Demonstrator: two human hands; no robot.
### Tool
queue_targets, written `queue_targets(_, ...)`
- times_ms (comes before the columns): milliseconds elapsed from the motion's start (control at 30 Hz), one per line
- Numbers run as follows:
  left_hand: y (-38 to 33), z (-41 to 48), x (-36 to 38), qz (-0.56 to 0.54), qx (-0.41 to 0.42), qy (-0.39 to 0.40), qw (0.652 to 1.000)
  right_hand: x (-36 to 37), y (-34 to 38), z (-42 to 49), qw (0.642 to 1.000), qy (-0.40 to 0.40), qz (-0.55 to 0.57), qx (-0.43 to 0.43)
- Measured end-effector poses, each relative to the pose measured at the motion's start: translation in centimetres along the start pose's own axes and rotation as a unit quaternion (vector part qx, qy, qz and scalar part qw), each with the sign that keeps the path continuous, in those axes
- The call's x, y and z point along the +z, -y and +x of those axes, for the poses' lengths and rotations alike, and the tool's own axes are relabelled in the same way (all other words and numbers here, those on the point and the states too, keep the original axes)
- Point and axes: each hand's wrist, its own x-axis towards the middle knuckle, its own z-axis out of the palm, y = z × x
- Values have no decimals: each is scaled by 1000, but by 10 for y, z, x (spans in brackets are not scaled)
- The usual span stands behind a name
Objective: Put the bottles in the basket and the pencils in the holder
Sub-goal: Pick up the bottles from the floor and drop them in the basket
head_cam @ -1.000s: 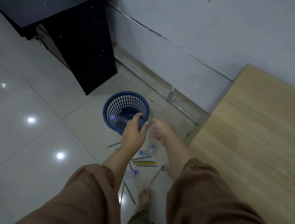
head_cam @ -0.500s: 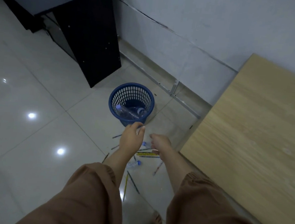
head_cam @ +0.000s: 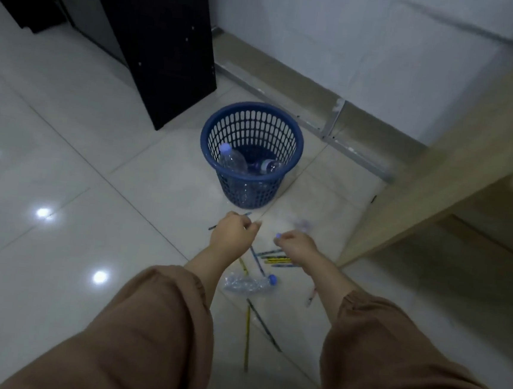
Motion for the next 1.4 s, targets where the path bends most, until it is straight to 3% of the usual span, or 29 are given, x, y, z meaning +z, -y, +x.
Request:
queue_targets(367, 111, 129, 121, 75, 81, 74, 991, 95, -118, 159, 965, 70, -250, -25)
queue_targets(467, 125, 149, 129, 79, 68, 88, 991, 104, -134, 178, 977, 79, -200, 12)
queue_targets(600, 124, 161, 129, -12, 44, 100, 994, 112, -146, 183, 977, 97, -180, 62)
queue_targets(733, 119, 166, 130, -72, 20, 110, 991, 125, -151, 185, 987, 112, -76, 86)
queue_targets(1067, 123, 171, 119, -100, -3, 111, 989, 143, -143, 197, 996, 91, 5, 12)
queue_targets(1133, 121, 170, 112, -140, 46, 53, 988, 131, -132, 197, 996, 81, 18, -38)
queue_targets(1267, 103, 164, 87, -173, 141, -172, 960, 86, -86, 184, 984, -36, 62, -163)
queue_targets(1333, 94, 162, 74, -167, 164, -252, 939, 61, -60, 169, 957, -129, 125, -228)
queue_targets(1400, 88, 160, 62, -178, 195, -309, 914, 39, -40, 148, 902, -237, 189, -308)
